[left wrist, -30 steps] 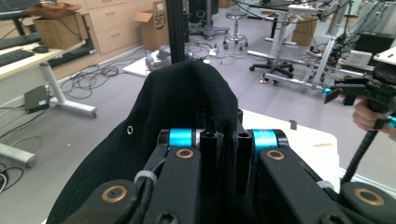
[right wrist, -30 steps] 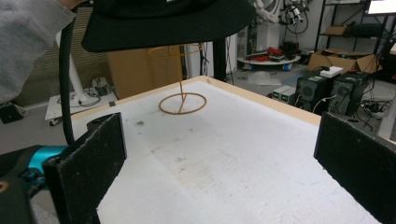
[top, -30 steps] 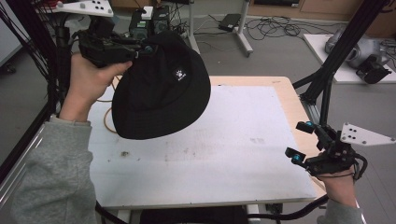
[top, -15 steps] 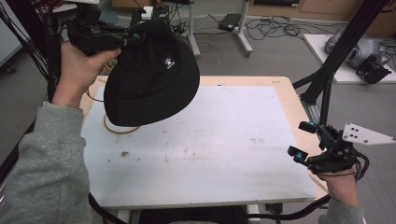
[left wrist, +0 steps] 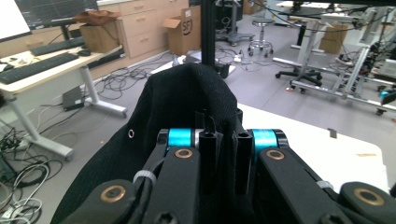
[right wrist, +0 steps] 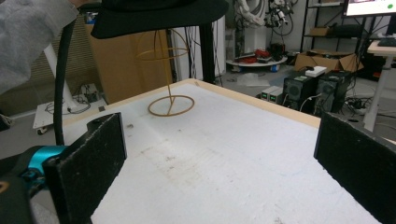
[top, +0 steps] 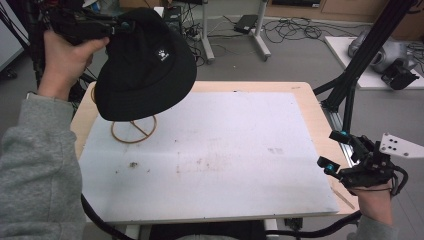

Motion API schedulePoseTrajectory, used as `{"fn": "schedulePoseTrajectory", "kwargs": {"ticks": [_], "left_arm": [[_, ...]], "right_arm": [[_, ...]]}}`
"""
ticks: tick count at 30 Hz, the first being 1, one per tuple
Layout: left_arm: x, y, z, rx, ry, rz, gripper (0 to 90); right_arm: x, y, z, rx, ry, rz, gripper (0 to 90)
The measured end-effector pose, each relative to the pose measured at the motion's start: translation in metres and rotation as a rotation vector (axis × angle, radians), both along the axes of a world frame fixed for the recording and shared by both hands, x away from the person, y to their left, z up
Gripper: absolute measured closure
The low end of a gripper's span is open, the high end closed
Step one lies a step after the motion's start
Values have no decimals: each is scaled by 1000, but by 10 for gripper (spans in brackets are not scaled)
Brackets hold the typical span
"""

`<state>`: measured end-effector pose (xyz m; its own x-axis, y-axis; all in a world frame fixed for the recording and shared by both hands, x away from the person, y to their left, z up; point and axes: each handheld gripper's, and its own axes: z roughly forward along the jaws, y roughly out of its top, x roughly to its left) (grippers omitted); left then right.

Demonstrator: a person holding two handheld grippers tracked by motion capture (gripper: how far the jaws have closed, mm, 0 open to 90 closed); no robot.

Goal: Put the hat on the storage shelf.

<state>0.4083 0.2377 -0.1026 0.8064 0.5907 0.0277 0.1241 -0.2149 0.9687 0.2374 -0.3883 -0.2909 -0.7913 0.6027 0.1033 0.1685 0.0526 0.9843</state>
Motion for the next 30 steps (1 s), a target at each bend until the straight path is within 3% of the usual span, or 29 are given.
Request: {"fn": "schedulePoseTrajectory", "kwargs": {"ticks": [14, 17, 26, 30], "left_arm": [[29, 41, -5, -30, 9, 59, 854], [34, 50, -8, -39, 9, 76, 854], [52, 67, -22, -25, 50, 146, 854], [57, 77, -30, -37, 64, 169, 854]], "right_arm": [[-4, 0, -2, -35, 22, -25, 16], [-4, 0, -3, -32, 9, -33, 15], [-5, -2, -6, -38, 29, -36, 15], [-6, -6, -8, -35, 38, -46, 15]]}}
